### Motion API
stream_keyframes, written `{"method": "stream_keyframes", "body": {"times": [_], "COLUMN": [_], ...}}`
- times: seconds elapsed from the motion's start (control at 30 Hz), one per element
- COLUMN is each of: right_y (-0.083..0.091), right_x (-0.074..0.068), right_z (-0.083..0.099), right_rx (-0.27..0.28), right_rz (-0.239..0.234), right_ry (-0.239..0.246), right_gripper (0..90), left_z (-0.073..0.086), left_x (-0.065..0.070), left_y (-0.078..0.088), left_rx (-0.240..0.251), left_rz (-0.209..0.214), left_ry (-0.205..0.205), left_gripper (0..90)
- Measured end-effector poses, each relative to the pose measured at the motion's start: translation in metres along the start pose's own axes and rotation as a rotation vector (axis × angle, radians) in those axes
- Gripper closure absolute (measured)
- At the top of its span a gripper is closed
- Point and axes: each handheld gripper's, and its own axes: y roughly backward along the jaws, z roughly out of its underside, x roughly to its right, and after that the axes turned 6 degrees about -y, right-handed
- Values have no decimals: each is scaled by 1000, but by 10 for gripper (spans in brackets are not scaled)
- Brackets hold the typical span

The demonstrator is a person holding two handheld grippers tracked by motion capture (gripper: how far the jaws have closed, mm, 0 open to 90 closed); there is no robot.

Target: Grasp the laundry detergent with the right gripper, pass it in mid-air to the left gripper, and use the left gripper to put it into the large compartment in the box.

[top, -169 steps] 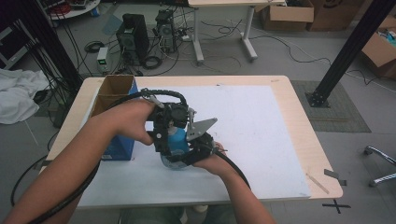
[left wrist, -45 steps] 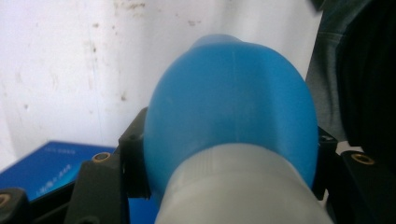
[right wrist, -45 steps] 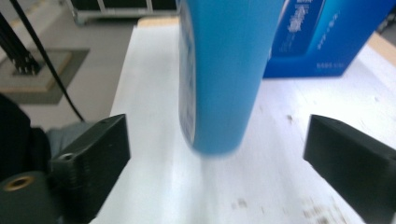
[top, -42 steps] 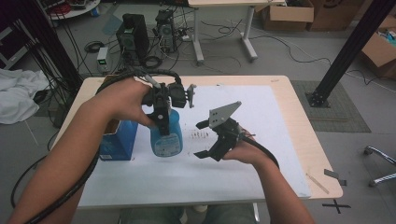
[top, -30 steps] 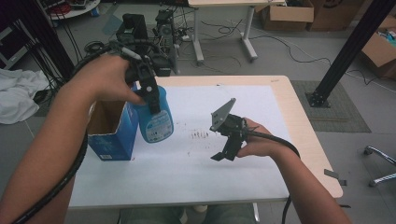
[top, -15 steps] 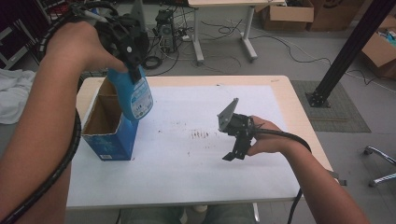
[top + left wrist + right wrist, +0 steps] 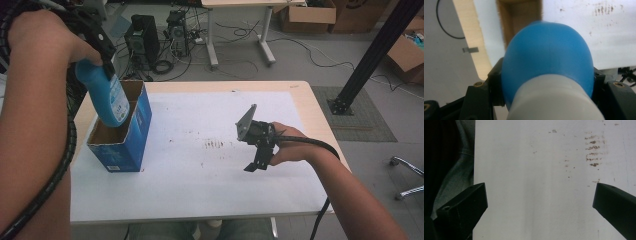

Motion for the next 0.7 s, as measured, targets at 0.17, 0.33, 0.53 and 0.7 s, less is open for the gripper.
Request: {"method": "stream_keyframes", "body": {"times": [0.17,0.33,0.53,0.7], "right_y": [1,0,-1,-2], "right_x": [0,0,-1,0], "right_z": [2,2,0,0], "right_rx": [-7,-9,-5,-10], "right_rz": [0,-1,1,-4], "right_ry": [-5,-9,-9,-13], "right_gripper": [0,0,0,0], "left_z": [1,-4,-10,-13], "left_x": [-12,-18,-23,-26], "left_y": [-4,-17,-41,-67], "left_rx": [10,7,4,0], "left_rz": [-2,3,11,13], "left_ry": [42,42,37,25], "left_gripper": [379,380,380,380]}}
